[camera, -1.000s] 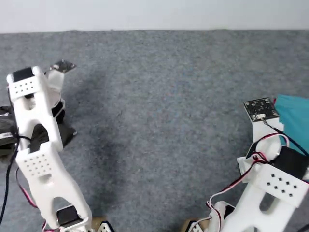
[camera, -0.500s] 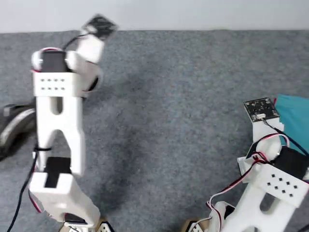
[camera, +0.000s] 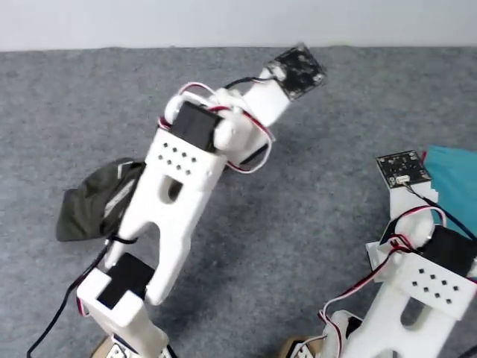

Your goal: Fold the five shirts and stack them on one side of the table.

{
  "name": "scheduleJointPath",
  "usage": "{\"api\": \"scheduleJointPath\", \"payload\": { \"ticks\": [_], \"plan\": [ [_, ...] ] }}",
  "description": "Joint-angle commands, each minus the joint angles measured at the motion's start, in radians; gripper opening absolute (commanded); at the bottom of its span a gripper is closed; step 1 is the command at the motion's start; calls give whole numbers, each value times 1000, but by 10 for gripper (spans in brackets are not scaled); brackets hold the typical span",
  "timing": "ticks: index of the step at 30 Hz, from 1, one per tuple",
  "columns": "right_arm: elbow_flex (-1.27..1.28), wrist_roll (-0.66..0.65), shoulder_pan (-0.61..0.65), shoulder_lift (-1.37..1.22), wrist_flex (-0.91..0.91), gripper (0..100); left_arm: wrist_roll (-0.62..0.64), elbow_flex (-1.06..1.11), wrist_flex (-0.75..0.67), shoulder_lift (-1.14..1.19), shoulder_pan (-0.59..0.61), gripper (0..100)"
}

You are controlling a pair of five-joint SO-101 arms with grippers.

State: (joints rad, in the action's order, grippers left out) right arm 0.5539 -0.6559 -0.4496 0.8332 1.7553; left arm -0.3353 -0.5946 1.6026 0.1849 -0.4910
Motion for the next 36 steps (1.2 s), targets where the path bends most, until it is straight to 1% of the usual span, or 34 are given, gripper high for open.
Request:
{"api": "scheduleJointPath", "payload": {
  "ticks": [1,3,7,10,12,16,18,22,25,27,31,36],
  "plan": [
    [-9,11,4,15,39,9,5,-93,68,-71,-15,13],
    [-9,11,8,15,39,9,3,-131,163,-71,-11,13],
    [-9,11,8,12,38,9,-14,-56,157,-180,92,13],
    [-11,12,8,7,21,9,-81,96,157,-310,150,13],
    [-11,14,8,7,-7,9,-112,229,155,-422,218,13],
    [-14,98,28,5,-79,9,-195,510,155,-635,379,13],
    [-14,146,82,5,-107,9,-230,628,153,-733,482,13],
    [-14,209,271,-19,-148,9,-296,811,152,-868,695,13],
    [-25,279,394,-101,-185,9,-336,892,152,-927,845,13],
    [-71,331,458,-180,-197,9,-353,931,152,-954,925,13],
    [-241,382,567,-386,-196,9,-364,990,150,-980,1020,13],
    [-476,407,694,-674,-159,9,-362,1055,149,-984,1062,13]
  ]
}}
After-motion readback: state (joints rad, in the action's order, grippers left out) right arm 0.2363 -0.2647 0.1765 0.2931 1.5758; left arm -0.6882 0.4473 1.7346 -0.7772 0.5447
